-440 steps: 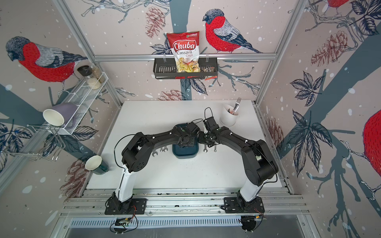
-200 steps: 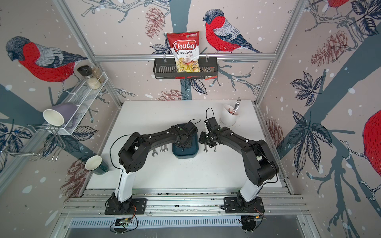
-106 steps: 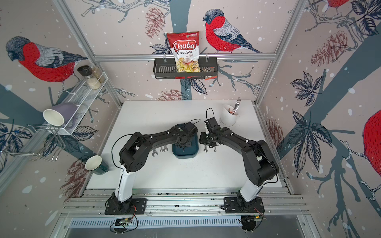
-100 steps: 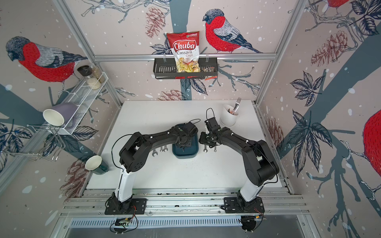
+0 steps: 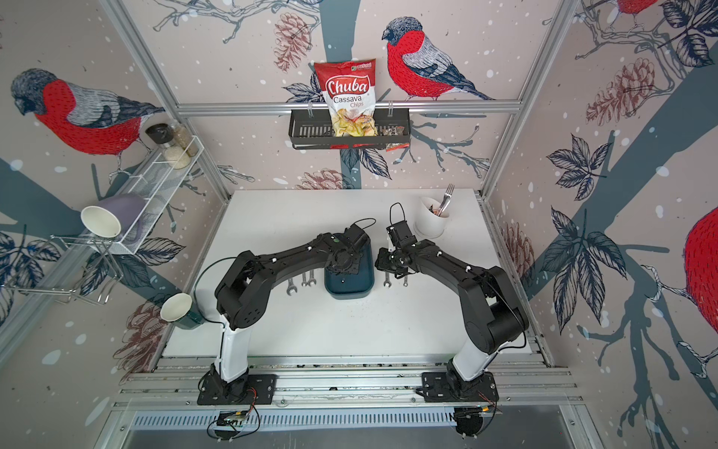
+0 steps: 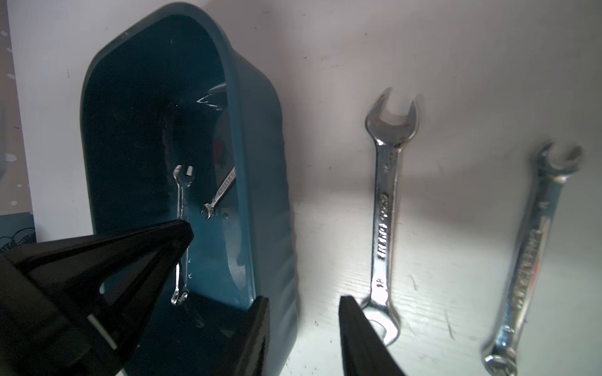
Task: Take out the wrench from the storage box
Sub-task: Place the wrench at the center of the board, then adjust the storage box at the center of the board.
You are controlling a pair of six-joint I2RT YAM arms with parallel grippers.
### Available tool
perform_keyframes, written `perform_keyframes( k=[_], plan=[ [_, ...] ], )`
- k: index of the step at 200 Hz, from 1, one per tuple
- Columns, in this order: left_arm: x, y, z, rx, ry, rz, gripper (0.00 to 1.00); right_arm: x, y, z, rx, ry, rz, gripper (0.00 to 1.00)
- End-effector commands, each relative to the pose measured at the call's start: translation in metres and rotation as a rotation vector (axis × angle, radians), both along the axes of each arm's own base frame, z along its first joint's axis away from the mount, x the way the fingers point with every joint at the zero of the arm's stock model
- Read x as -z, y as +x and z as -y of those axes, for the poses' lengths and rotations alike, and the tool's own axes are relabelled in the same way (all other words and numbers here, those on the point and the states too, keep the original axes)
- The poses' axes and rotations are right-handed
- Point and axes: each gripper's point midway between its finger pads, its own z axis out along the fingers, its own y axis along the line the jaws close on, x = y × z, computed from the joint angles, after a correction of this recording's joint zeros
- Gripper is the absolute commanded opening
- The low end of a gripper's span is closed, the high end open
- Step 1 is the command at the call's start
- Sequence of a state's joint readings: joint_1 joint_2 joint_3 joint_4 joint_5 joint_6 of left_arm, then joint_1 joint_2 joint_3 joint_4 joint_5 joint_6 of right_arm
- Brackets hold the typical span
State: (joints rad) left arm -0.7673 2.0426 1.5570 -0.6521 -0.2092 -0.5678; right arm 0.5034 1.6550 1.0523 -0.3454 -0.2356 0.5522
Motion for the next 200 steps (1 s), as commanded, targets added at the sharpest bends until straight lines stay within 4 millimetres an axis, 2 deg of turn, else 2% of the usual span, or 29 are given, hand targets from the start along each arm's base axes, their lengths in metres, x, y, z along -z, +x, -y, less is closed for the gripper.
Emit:
perform_keyframes(
  k=[1, 55, 102, 128, 151, 174, 200],
  plan=[
    [-0.006, -0.003, -0.004, 0.013, 0.013, -0.011, 0.07, -0.003, -0.001, 0.0, -0.004, 0.003, 0.005, 0.41],
    [-0.006, -0.001, -0.002, 0.013, 0.001, -0.015, 0.06, -0.006, -0.001, 0.001, -0.003, 0.006, 0.01, 0.41],
    [-0.037, 0.006, -0.012, -0.014, -0.027, 0.027, 0.06, -0.01, 0.0, 0.0, -0.001, 0.017, 0.014, 0.41],
    [-0.064, 0.014, -0.03, -0.053, -0.045, 0.072, 0.07, -0.012, 0.001, -0.001, -0.002, 0.022, 0.02, 0.41],
    [-0.081, 0.022, -0.054, -0.104, -0.047, 0.106, 0.08, -0.013, 0.002, -0.001, -0.001, 0.023, 0.021, 0.41],
    [-0.077, 0.027, -0.083, -0.158, -0.038, 0.105, 0.09, -0.013, 0.002, -0.001, -0.001, 0.023, 0.021, 0.41],
    [-0.052, 0.029, -0.105, -0.201, -0.047, 0.072, 0.08, -0.015, 0.002, -0.002, -0.002, 0.026, 0.021, 0.41]
  ],
)
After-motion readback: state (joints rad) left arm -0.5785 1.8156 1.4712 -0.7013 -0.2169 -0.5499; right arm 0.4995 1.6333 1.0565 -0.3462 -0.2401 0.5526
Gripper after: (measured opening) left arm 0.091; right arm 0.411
